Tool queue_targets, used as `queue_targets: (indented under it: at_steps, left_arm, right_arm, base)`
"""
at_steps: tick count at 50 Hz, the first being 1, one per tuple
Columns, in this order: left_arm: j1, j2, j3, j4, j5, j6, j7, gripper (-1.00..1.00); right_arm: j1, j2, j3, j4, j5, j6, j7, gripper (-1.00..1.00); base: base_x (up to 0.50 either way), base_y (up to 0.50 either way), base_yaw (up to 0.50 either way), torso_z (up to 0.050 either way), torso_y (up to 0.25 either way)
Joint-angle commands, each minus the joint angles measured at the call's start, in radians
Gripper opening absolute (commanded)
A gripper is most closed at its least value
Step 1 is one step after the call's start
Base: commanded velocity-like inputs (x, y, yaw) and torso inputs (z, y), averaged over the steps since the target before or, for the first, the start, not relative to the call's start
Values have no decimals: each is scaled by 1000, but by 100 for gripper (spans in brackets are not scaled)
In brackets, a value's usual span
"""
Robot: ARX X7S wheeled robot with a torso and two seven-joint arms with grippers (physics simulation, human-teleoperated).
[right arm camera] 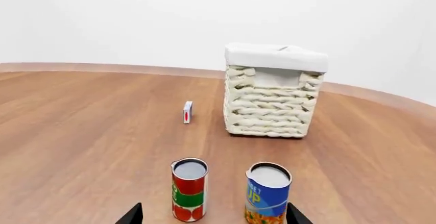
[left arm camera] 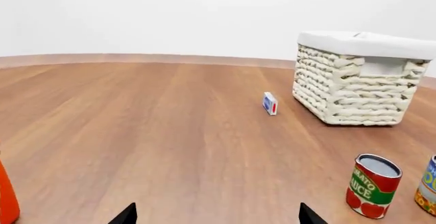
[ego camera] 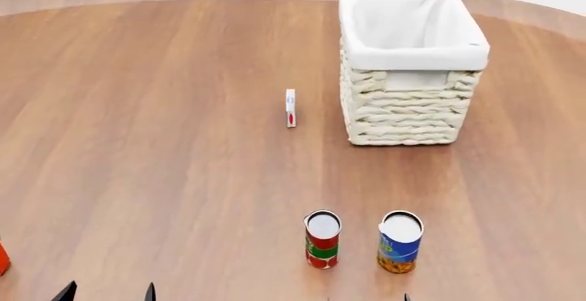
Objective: Pick up the cream cheese box, and put it in the basket.
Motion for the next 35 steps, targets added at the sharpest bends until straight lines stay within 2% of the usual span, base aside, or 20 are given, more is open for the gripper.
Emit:
queue_targets:
  at_steps: [1, 35]
  left_arm:
    - [0, -13, 16, 1, -18, 2, -9, 100]
    - [-7, -39, 46, -2, -49, 7, -40, 100]
  right_arm:
    - [3, 9, -14, 10, 10, -3, 6, 100]
    - [13, 31, -47, 8, 29, 5, 25, 100]
  base:
    - [324, -168, 0, 0, 0]
    - [323, -167, 0, 0, 0]
